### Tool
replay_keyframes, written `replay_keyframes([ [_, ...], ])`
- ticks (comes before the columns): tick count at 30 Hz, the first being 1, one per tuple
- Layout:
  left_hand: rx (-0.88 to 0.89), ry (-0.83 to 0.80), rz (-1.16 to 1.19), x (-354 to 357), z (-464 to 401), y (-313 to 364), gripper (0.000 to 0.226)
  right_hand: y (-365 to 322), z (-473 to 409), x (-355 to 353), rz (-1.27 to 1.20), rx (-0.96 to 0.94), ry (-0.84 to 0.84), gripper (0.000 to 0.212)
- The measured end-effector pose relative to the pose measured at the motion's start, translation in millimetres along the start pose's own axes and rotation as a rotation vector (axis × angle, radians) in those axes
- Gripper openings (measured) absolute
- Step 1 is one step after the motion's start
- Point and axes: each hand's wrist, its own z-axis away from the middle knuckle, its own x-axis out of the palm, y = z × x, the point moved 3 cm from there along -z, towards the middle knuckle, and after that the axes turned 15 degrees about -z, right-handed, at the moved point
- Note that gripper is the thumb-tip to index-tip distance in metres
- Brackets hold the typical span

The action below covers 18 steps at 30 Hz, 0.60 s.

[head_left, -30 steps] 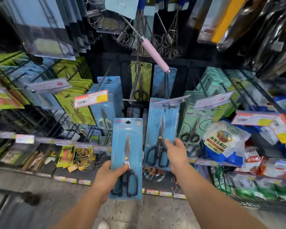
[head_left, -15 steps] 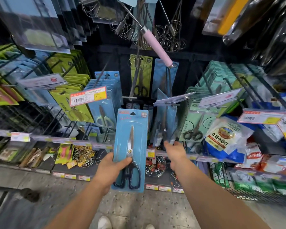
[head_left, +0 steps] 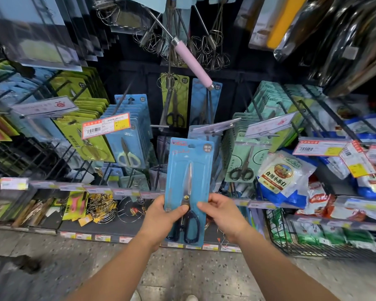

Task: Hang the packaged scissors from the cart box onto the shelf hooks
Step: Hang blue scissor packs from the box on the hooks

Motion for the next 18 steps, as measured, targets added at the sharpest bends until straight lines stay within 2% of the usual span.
replay_keyframes([
  [7, 0.064, -0.015, -0.053, 21, -3, 20, 0.020, -13, 7, -18, -0.058, -0.076, 0.061, 0.010],
  [12, 0.046, -0.020, -0.030, 28, -10, 25, 0.023, -15, 2, -22, -0.071, -0.090, 0.081, 0.010],
  [18, 0.041, -0.018, -0.080, 33, -25, 24, 0.030, -15, -12, -23, 0.002, -0.115, 0.177, 0.009],
])
